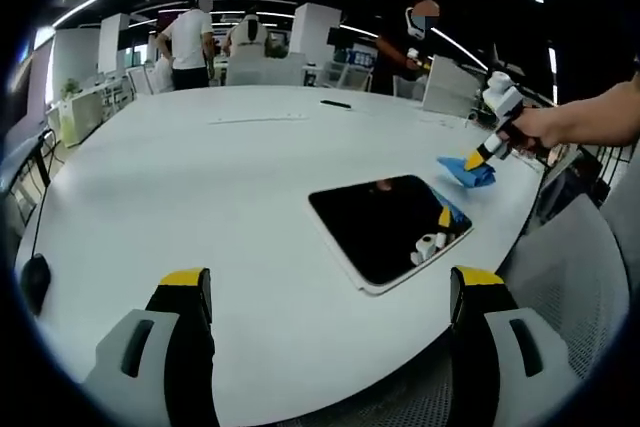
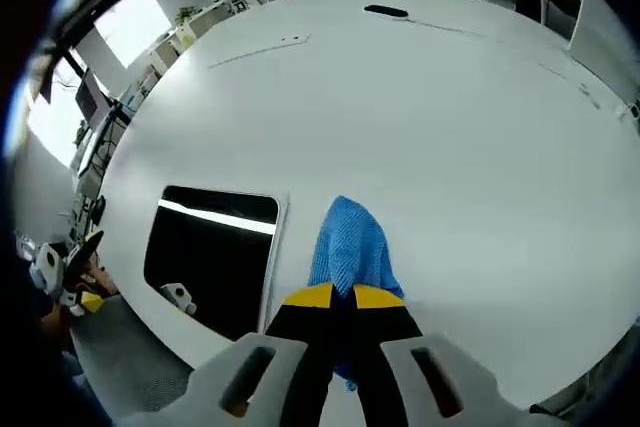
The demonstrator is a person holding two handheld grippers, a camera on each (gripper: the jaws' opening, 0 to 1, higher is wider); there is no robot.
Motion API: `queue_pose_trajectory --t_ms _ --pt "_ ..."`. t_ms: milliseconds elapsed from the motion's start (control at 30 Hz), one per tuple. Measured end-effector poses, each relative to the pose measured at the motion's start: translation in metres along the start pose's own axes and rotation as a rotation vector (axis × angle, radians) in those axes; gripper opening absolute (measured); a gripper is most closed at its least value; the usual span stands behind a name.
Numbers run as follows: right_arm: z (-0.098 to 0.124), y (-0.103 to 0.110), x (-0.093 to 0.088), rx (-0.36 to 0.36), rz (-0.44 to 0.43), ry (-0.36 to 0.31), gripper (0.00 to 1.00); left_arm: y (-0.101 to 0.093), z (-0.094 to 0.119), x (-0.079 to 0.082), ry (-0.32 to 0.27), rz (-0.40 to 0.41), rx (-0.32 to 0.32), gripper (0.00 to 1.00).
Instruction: Wipe the mirror surface with the cleaning cloth until all visible marks leave the cleaned area.
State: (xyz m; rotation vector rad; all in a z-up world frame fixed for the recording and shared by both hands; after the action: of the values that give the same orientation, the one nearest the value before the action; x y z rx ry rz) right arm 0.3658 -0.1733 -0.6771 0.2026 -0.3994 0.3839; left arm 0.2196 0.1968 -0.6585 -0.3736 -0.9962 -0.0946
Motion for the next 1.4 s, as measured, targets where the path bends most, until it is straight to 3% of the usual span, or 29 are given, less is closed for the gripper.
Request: queue_pose_trajectory --t_ms 300,700,1000,1167,1233,1333,1400 --pt "-0.007 0.003 -0.019 0.016 -0.005 0.028 0.0 0.001 0.001 0.001 -0.004 -0.002 0.012 0.99" --pt "-0.028 -0.012 -0.039 -0.033 -0.023 0.039 0.01 0.005 0.002 0.0 0.006 0.001 0.031 0.99" --pt "-0.029 -0.012 -0.039 -0.048 0.018 0.038 0.01 0.004 0.001 -0.002 0.021 -0.003 0.025 0.99" --pt "-0.028 -0.013 -0.039 -0.015 0.053 0.023 0.02 0.004 0.001 -0.002 0.026 -0.002 0.025 0.99" --pt "-0.02 -0.007 -0.034 0.037 0.049 -0.022 0.06 0.005 0.002 -0.001 0.019 0.006 0.03 0.99" --pt "0.003 -0.003 -0.012 0.075 0.183 -0.217 0.2 0.005 0.002 -0.001 0.016 0.025 0.02 0.99" --pt "0.017 -0.009 -0.011 0.054 0.212 -0.271 0.34 0.003 0.002 0.0 0.006 0.04 0.006 0.99"
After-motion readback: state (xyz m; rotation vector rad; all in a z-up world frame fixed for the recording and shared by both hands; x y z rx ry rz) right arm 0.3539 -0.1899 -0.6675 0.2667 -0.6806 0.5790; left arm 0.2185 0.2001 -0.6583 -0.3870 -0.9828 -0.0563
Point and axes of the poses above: the point that each gripper's makers call its tool centre point, and the gripper's own axes: z roughly backward along the fingers, y roughly to its left, x roughly out of its top, the point moved 3 cm from there along z, roughly backward along the fingers, and after that the axes turned 6 degrees about z, right-handed, at the moved point
